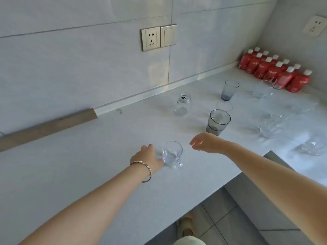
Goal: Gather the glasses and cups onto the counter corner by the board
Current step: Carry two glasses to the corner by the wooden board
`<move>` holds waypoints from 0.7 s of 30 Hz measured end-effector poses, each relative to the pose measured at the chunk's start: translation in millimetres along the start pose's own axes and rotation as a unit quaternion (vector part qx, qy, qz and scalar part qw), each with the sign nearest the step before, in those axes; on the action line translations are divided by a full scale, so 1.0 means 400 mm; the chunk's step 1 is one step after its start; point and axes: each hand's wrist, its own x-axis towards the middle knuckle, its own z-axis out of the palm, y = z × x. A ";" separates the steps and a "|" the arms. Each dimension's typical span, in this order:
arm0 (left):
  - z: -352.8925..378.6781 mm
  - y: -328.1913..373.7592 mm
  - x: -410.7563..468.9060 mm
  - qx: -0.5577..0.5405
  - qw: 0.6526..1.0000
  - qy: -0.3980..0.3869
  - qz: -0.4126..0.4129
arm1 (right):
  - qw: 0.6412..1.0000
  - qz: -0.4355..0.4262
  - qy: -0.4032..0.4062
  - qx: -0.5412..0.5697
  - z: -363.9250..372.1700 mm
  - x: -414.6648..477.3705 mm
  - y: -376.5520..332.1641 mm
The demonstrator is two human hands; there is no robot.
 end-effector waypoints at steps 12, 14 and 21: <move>0.097 0.178 0.156 -0.018 0.995 -0.001 -0.099 | 0.986 -0.021 0.162 0.042 -0.198 0.144 0.284; 0.087 0.170 0.144 -0.042 0.993 0.011 -0.114 | 0.978 0.011 0.206 0.025 -0.213 0.174 0.304; 0.068 0.147 0.100 -0.108 0.977 0.080 -0.163 | 0.980 0.113 0.163 0.010 -0.160 0.284 0.332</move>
